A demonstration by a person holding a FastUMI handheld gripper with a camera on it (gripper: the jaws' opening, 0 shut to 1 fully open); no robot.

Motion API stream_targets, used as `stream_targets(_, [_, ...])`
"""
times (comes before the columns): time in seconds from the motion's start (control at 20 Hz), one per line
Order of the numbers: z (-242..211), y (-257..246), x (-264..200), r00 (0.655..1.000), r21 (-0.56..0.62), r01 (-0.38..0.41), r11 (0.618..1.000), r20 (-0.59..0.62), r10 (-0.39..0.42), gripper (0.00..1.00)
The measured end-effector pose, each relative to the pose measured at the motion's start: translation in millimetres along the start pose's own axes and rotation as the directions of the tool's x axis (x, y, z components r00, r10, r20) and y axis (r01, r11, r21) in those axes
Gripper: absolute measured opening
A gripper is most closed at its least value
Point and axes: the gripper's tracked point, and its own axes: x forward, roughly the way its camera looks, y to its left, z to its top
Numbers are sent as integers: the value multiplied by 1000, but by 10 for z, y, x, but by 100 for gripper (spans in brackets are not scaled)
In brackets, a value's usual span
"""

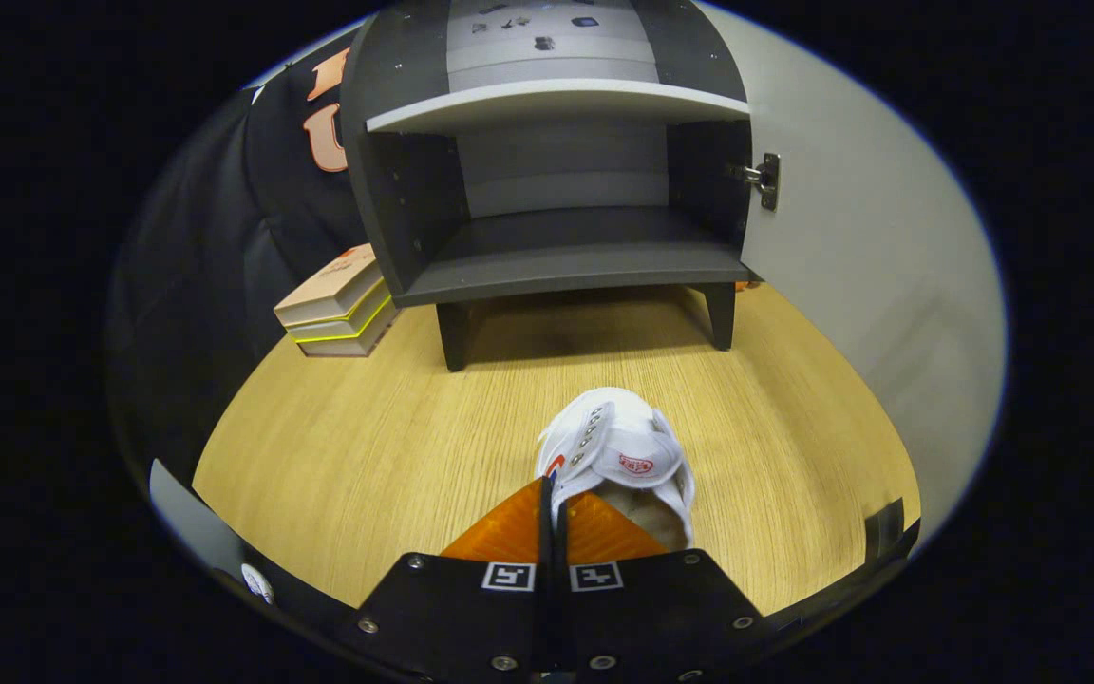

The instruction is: Open the shoe cabinet door, grab the shoes and put them into the shoe cabinet, then close the shoe cabinet door.

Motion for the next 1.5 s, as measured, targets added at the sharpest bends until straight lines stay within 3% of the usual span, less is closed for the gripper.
stream_targets(0.4, [964,268,-746,980,-43,-20,999,195,28,0])
stream_targets(0.85, [2655,516,-1501,891,-130,-20,991,447,77,0])
stream_targets(1.15, [3387,478,-1250,869,-145,1,989,490,71,0])
stream_targets(1.5, [3892,310,-460,887,-155,12,988,458,61,0])
